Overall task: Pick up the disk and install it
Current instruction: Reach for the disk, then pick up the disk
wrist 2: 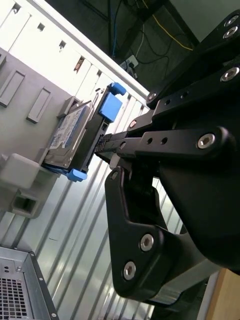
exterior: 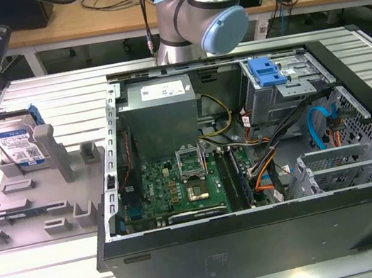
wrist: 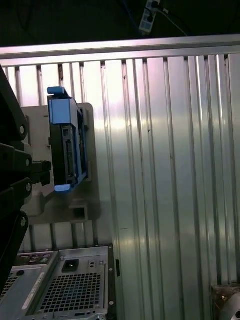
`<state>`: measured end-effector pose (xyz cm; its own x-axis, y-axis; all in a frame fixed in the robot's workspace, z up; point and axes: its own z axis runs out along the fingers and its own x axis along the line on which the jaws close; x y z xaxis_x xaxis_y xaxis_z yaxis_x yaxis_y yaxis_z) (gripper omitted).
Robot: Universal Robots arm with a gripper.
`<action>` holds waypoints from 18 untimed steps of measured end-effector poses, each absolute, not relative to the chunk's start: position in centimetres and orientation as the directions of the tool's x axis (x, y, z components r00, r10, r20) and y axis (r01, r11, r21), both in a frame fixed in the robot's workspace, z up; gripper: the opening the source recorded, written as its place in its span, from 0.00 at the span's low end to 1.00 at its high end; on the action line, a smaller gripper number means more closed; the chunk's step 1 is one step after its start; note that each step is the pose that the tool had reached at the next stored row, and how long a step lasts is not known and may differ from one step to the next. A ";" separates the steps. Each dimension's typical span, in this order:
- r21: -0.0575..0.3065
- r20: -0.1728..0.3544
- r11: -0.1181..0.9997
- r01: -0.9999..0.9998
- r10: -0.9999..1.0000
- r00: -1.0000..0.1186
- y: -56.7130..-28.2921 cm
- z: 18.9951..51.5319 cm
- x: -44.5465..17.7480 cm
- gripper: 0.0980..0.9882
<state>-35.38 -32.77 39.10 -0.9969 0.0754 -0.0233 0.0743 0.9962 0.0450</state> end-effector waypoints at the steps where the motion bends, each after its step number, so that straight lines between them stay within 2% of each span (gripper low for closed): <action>1: 0.045 -0.023 0.996 0.074 0.075 -0.997 -32.8 39.1 -35.4 0.01; 18: 0.045 -0.023 0.996 0.074 0.075 -0.997 -32.6 39.1 -35.6 0.01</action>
<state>-35.59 -32.55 39.10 -0.9969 0.0748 -0.0233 0.0737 0.9963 0.0450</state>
